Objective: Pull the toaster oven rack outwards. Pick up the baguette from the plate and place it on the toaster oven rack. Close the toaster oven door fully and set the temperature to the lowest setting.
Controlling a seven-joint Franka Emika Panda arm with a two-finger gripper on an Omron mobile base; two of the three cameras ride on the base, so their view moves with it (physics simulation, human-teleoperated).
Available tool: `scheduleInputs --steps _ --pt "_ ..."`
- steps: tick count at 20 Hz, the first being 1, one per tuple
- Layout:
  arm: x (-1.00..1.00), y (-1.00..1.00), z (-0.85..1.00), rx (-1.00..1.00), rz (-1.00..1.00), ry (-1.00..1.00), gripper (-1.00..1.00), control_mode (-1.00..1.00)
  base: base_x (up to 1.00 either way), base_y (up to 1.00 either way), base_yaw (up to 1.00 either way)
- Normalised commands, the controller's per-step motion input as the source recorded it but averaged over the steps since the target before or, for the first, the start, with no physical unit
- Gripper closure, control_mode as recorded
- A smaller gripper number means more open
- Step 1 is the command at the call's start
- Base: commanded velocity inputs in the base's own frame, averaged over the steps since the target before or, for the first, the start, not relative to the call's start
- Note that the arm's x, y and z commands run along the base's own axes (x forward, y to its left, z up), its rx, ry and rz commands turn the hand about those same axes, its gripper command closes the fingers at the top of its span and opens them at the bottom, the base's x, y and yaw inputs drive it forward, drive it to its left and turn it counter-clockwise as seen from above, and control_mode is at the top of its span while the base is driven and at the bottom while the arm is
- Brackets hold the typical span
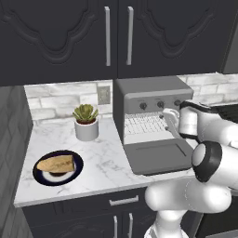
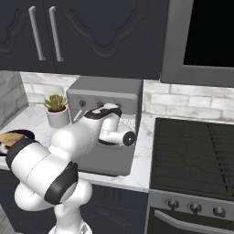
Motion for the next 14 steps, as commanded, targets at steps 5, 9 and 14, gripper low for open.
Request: scheduleInputs --steps 5,9,14 --pt "0.15 0.00 0.00 0.00 -0.05 0.04 -1.00 -1.00 0.00 0.00 0.00" --pt "0.10 0.00 -0.08 0.00 -0.09 0.12 -1.00 -1.00 0.00 0.00 0.00" --pt "0.11 0.00 -0.18 0.00 -0.09 0.16 -1.00 -1.00 0.00 0.00 0.00"
